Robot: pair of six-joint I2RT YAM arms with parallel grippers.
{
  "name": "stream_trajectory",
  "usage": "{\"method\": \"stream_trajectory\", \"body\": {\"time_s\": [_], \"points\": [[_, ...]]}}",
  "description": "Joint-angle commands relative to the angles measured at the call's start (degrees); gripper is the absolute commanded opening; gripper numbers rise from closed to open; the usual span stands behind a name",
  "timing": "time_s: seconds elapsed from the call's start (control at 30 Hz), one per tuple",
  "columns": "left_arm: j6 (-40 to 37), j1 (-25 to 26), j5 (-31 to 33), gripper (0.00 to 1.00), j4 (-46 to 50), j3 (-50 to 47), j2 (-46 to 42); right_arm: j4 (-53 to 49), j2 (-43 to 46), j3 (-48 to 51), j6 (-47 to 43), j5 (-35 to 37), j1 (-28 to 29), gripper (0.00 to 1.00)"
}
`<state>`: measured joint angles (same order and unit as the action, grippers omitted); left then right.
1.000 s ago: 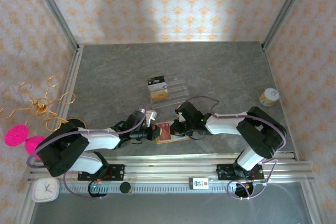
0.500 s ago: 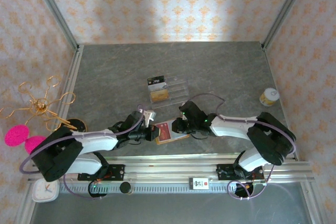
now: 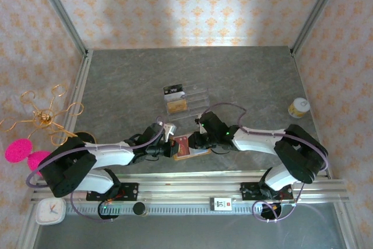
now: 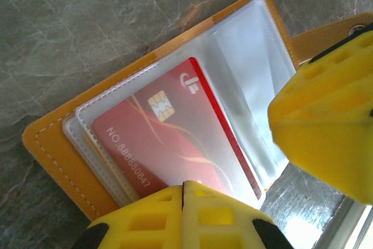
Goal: Take the credit cards out of the card holder
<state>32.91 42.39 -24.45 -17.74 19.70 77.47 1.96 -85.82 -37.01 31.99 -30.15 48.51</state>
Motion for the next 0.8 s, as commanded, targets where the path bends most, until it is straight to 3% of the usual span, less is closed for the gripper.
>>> {"method": "stream_trajectory", "body": {"time_s": [0.0, 0.47, 0.77], "points": [[-0.96, 0.48, 2.08, 0.00, 1.52, -0.62, 2.15, 1.23, -1.57, -1.53, -1.12, -1.61, 0.35, 0.20], [-0.47, 0.38, 0.71, 0.00, -0.77, -1.68, 4.36, 3.67, -5.70, -0.89, -0.21, -3.28, 0.36, 0.20], [-0.44, 0.18, -0.07, 0.00, -1.15, -1.72, 5.06, 1.21, -3.25, -0.04, 0.18, 0.27, 0.00, 0.21]]}}
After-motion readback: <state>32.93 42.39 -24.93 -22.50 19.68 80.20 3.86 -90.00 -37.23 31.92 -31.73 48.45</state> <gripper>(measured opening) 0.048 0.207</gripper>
